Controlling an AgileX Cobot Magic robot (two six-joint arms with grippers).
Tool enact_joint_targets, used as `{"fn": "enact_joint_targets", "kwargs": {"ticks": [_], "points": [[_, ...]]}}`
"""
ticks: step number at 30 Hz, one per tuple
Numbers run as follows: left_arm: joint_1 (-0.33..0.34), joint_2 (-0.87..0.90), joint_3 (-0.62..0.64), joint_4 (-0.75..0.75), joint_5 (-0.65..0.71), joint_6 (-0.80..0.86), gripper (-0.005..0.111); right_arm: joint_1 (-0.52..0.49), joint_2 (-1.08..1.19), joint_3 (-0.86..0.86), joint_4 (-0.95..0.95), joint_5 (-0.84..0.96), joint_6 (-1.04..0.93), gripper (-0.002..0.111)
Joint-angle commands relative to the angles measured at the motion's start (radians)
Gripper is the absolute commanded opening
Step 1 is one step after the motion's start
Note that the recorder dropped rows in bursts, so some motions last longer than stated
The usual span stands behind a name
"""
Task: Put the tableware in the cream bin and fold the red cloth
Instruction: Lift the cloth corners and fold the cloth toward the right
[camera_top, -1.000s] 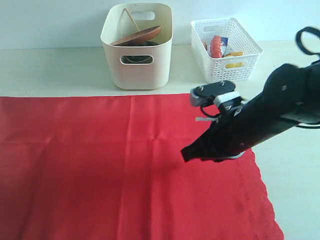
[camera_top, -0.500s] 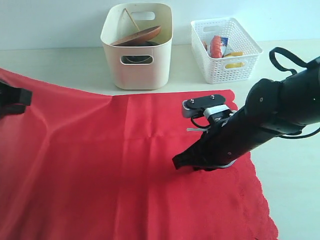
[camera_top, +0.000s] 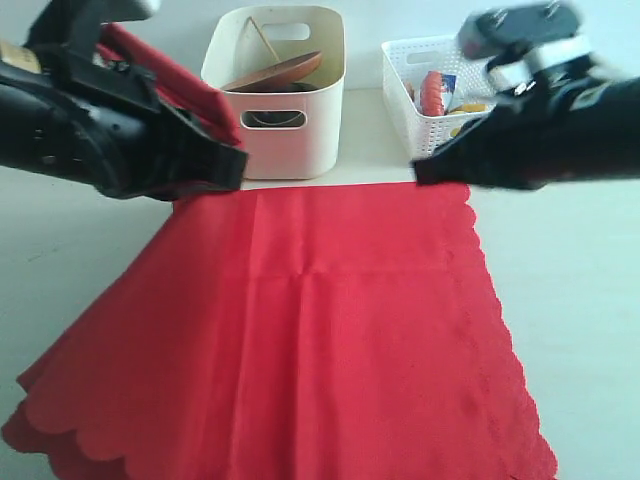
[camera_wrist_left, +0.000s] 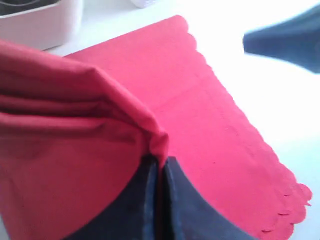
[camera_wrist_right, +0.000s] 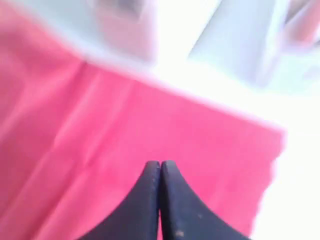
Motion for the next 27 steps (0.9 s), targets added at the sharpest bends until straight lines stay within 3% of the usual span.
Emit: {"fn": "enact_joint_targets", "kwargs": {"ticks": [1, 7, 15, 18, 23, 25, 27], "points": [[-0.112, 0.117, -0.113, -0.021, -0.036, 0.003, 0.0, -0.126, -0.2, 0.0, -0.017, -0.046, -0.005, 0.0], [-0.221, 0.33, -0.286, -0.037, -0.089, 0.003, 0.0, -0.175, -0.293, 0.0, -0.017, 0.032, -0.005, 0.0], [-0.249, 0.57, -0.438, -0.043, -0.098, -0.002, 0.004, -0.175, -0.291, 0.004, -0.071, 0.077, -0.005, 0.0], [-0.249, 0.605, -0.451, -0.048, -0.098, -0.026, 0.026, -0.175, -0.291, 0.004, -0.08, 0.077, -0.003, 0.0], [-0.249, 0.603, -0.462, -0.102, -0.066, -0.013, 0.085, -0.175, -0.287, 0.004, -0.084, 0.079, -0.003, 0.0], [-0.249, 0.595, -0.473, -0.098, -0.032, 0.026, 0.098, -0.175, -0.277, 0.004, -0.084, 0.079, -0.003, 0.0], [-0.242, 0.575, -0.473, -0.079, -0.006, 0.049, 0.1, -0.175, -0.259, 0.004, -0.084, 0.085, -0.003, 0.0]]}}
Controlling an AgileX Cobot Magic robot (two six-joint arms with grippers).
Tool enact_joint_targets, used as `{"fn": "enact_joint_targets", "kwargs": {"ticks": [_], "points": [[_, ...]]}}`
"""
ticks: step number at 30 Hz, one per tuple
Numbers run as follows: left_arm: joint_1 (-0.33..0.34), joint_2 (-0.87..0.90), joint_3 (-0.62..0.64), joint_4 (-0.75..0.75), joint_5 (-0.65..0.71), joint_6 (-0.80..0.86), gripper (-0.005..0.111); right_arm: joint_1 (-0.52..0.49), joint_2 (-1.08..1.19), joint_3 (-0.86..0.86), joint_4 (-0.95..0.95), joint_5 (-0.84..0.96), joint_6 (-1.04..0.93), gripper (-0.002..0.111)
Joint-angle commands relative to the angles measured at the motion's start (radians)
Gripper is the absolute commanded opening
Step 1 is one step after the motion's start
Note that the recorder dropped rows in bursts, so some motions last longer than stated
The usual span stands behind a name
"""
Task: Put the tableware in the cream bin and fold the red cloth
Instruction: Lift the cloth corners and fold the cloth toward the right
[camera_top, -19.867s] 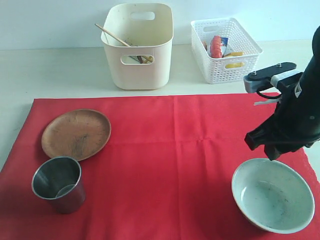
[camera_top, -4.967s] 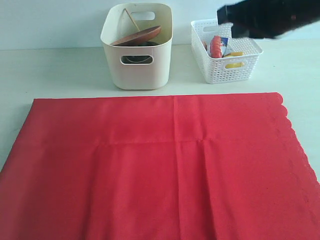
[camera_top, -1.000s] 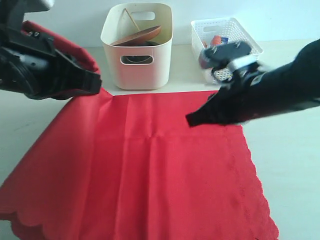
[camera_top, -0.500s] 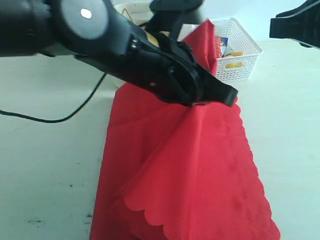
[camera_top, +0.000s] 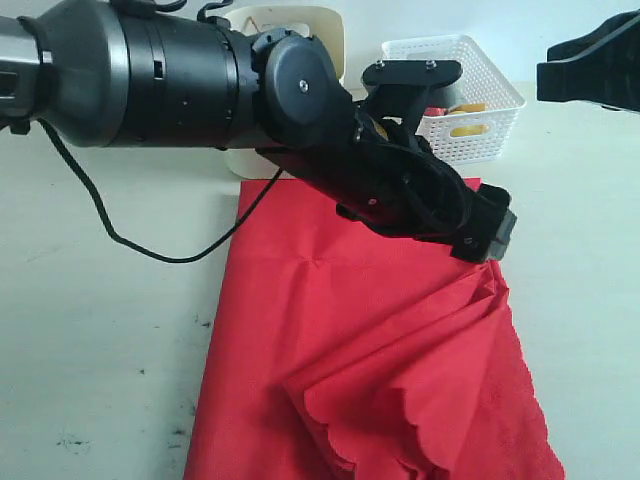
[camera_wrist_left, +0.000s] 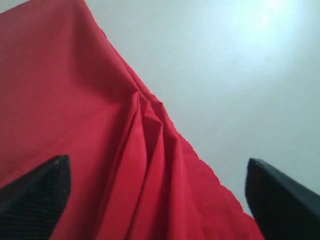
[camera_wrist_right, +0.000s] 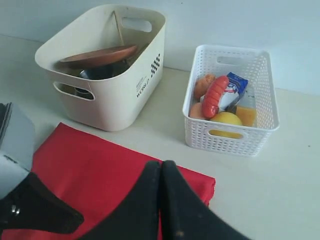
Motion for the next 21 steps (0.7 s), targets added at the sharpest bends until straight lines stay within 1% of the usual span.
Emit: {"fn": "enact_joint_targets", "kwargs": {"ticks": [1, 3, 4, 6, 8, 9, 10, 11, 13, 14, 15, 16, 17, 18, 19, 20, 21], "points": [[0.009, -0.046, -0.012, 0.028, 0.071, 0.048, 0.097, -0.007, 0.032, 0.002, -0.012, 0.009, -0.005, 0.0], [0.028, -0.079, -0.012, 0.074, 0.122, 0.048, 0.087, -0.007, 0.058, 0.002, -0.011, 0.016, -0.005, 0.0], [0.042, -0.1, -0.012, 0.101, 0.162, 0.048, 0.078, -0.007, 0.074, 0.002, -0.011, 0.022, -0.005, 0.0], [0.082, -0.154, 0.001, 0.125, 0.227, 0.048, 0.052, -0.007, 0.107, 0.002, -0.001, 0.029, -0.003, 0.0], [0.126, -0.206, 0.035, 0.125, 0.25, 0.048, 0.024, -0.005, 0.141, 0.002, 0.038, 0.052, -0.005, 0.0], [0.148, -0.238, 0.061, 0.125, 0.252, 0.048, 0.007, -0.005, 0.164, 0.002, 0.079, 0.078, -0.012, 0.0], [0.174, -0.273, 0.092, 0.128, 0.248, 0.052, 0.001, -0.003, 0.189, 0.0, 0.117, 0.114, -0.042, 0.0], [0.19, -0.302, 0.12, 0.128, 0.24, 0.052, 0.003, 0.004, 0.212, 0.0, 0.152, 0.142, -0.08, 0.0], [0.221, -0.38, 0.195, 0.125, 0.207, 0.052, 0.003, 0.047, 0.274, 0.0, 0.239, 0.203, -0.189, 0.0], [0.235, -0.453, 0.28, 0.125, 0.164, 0.052, 0.003, 0.115, 0.343, 0.0, 0.346, 0.228, -0.278, 0.0], [0.238, -0.493, 0.322, 0.125, 0.14, 0.052, 0.003, 0.159, 0.38, 0.0, 0.388, 0.224, -0.318, 0.0], [0.238, -0.57, 0.397, 0.125, 0.102, 0.049, 0.003, 0.244, 0.449, -0.004, 0.43, 0.197, -0.364, 0.0], [0.238, -0.609, 0.438, 0.121, 0.085, 0.046, 0.003, 0.282, 0.488, -0.01, 0.432, 0.186, -0.367, 0.0], [0.238, -0.678, 0.51, 0.098, 0.051, 0.046, 0.003, 0.336, 0.556, -0.032, 0.426, 0.175, -0.369, 0.0], [0.238, -0.717, 0.549, 0.094, 0.032, 0.046, 0.003, 0.359, 0.592, -0.046, 0.426, 0.175, -0.369, 0.0], [0.238, -0.789, 0.624, 0.087, 0.005, 0.046, 0.003, 0.391, 0.651, -0.075, 0.424, 0.173, -0.371, 0.0], [0.238, -0.827, 0.659, 0.083, -0.01, 0.046, 0.003, 0.403, 0.681, -0.09, 0.413, 0.177, -0.371, 0.0]]}}
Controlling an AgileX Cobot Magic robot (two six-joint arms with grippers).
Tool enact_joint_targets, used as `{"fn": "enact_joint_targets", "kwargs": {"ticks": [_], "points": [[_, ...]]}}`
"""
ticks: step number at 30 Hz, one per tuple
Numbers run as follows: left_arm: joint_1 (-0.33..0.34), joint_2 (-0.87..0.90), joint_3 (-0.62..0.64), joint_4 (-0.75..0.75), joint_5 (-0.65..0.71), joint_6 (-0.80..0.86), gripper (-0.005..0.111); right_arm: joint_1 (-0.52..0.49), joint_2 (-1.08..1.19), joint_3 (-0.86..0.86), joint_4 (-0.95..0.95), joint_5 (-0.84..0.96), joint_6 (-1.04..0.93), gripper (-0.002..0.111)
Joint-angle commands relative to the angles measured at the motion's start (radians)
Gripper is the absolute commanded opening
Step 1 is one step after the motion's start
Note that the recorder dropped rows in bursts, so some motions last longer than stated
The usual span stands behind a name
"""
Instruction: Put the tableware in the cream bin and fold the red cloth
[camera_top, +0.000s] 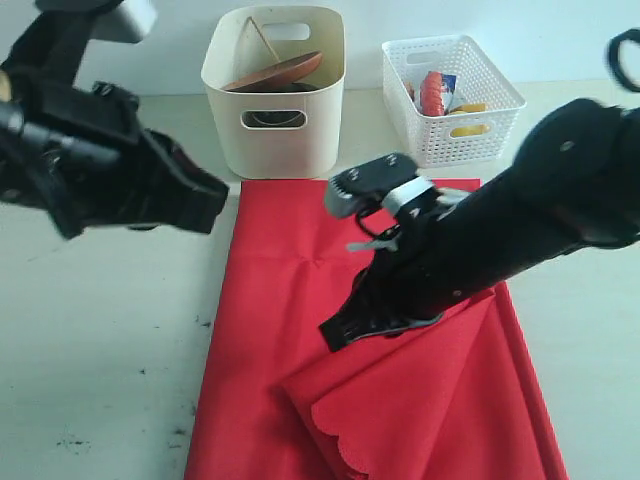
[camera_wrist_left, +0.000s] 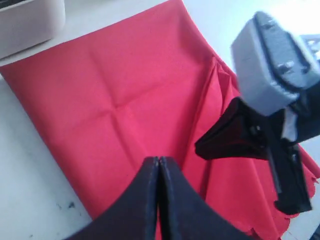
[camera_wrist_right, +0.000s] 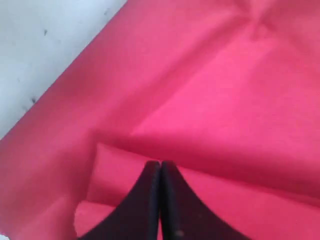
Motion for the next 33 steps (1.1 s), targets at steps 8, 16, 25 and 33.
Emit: {"fn": "enact_joint_targets", "kwargs": {"ticks": [8, 16, 25, 33], "points": [[0.001, -0.375, 0.338, -0.035, -0.157, -0.022, 0.003, 0.07, 0.094, -0.084, -0.866, 0.226, 0.743, 0.0], [0.001, -0.381, 0.35, -0.035, -0.153, -0.022, 0.003, 0.07, -0.21, -0.084, -1.04, -0.084, 1.058, 0.0], [0.001, -0.381, 0.35, -0.031, -0.157, -0.022, 0.003, 0.07, 0.213, -0.143, -0.644, -0.078, 0.606, 0.0], [0.001, -0.381, 0.35, -0.031, -0.157, -0.022, 0.003, 0.07, 0.178, -0.147, -1.075, 0.23, 0.856, 0.0]]}}
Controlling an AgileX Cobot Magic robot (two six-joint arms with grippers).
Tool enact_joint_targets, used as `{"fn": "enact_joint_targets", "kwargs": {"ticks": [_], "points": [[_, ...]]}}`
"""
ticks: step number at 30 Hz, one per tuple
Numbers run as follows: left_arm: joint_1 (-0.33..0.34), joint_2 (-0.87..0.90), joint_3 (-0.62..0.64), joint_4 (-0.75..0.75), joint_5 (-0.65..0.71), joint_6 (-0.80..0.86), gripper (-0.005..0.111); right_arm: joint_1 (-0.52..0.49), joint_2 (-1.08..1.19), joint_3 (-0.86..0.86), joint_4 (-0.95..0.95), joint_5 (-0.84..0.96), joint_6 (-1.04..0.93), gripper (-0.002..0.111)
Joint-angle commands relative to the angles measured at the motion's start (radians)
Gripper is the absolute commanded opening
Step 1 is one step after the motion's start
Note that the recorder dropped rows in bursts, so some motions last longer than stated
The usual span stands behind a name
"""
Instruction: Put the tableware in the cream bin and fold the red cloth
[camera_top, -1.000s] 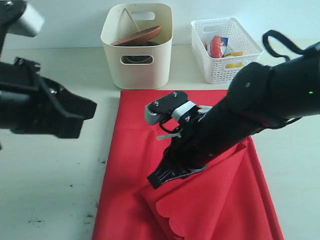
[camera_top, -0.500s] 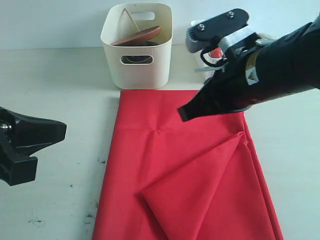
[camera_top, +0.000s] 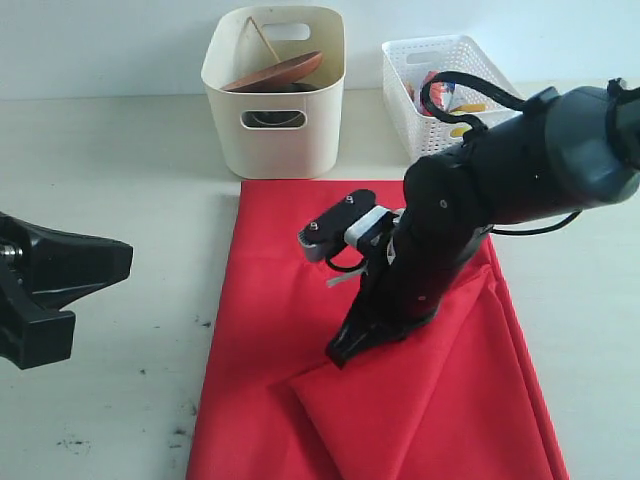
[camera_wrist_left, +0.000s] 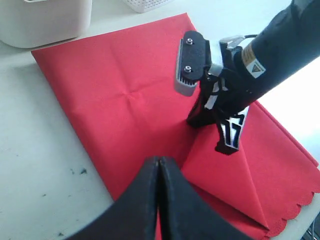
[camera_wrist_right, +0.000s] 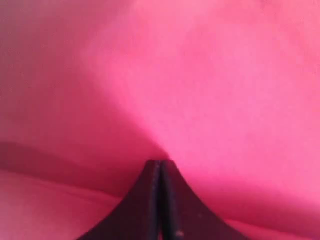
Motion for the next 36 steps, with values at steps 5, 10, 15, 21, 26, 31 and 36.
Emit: {"fn": "enact_joint_targets", "kwargs": {"ticks": [5, 10, 15, 21, 26, 31, 36], "points": [[0.001, -0.006, 0.005, -0.008, -0.013, -0.004, 0.003, 0.001, -0.27, 0.106, -0.746, 0.279, 0.667, 0.0], [0.001, -0.006, 0.005, -0.008, -0.009, -0.004, 0.003, 0.001, -0.438, 0.134, -1.083, 0.314, 1.088, 0.0], [0.001, -0.006, 0.005, -0.008, -0.012, -0.004, 0.003, 0.001, -0.469, 0.134, -0.894, -0.177, 1.039, 0.0], [0.001, -0.006, 0.005, -0.006, -0.013, -0.004, 0.003, 0.055, -0.256, 0.099, -0.346, -0.324, 0.549, 0.0], [0.001, -0.006, 0.005, -0.006, -0.013, -0.004, 0.003, 0.076, -0.061, 0.029, -0.323, -0.204, 0.451, 0.0], [0.001, -0.006, 0.005, -0.006, -0.01, -0.004, 0.003, 0.048, 0.043, 0.015, -0.35, -0.071, 0.459, 0.0], [0.001, -0.006, 0.005, -0.004, -0.002, -0.004, 0.003, -0.046, 0.028, 0.082, -0.39, -0.016, 0.492, 0.0]]}}
